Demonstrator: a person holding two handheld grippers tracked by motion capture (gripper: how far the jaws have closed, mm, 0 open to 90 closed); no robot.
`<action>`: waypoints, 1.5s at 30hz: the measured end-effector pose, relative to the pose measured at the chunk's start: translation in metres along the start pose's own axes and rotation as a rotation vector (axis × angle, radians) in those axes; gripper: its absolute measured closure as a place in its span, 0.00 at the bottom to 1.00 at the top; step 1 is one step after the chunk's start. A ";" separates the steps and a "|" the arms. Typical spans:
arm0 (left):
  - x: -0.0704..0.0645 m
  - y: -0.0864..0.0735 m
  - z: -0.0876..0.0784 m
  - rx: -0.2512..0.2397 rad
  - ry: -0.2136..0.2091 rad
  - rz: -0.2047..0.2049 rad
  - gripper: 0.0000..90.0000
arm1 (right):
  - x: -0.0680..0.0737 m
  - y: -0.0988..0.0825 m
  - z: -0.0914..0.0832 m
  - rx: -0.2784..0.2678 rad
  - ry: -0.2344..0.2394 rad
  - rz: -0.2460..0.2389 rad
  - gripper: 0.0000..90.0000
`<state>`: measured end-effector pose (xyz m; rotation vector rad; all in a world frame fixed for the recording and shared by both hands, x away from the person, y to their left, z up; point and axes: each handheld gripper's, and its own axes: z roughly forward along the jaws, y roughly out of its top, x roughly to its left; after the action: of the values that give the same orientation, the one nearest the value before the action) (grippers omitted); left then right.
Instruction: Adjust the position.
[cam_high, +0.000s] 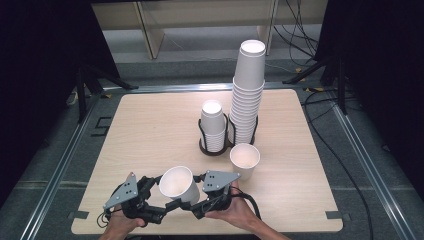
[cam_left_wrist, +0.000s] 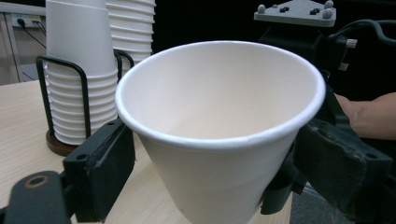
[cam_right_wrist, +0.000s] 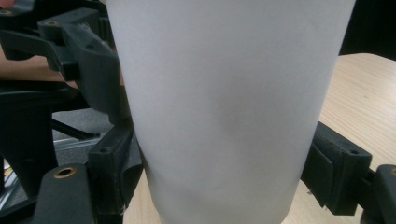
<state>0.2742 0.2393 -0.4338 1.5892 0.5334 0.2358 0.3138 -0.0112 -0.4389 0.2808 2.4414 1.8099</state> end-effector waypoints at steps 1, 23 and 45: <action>-0.001 0.000 0.000 -0.006 -0.001 -0.006 0.13 | 0.001 0.000 0.000 -0.002 0.006 0.008 0.25; -0.002 0.001 -0.001 -0.052 -0.009 -0.025 0.13 | 0.005 0.000 0.007 -0.012 0.041 0.030 0.24; 0.029 0.002 -0.020 0.000 0.303 0.068 0.14 | -0.005 -0.007 -0.022 0.082 -0.059 0.075 0.19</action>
<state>0.2911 0.2703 -0.4353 1.5821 0.7128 0.5337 0.3137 -0.0348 -0.4397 0.4316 2.5005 1.7055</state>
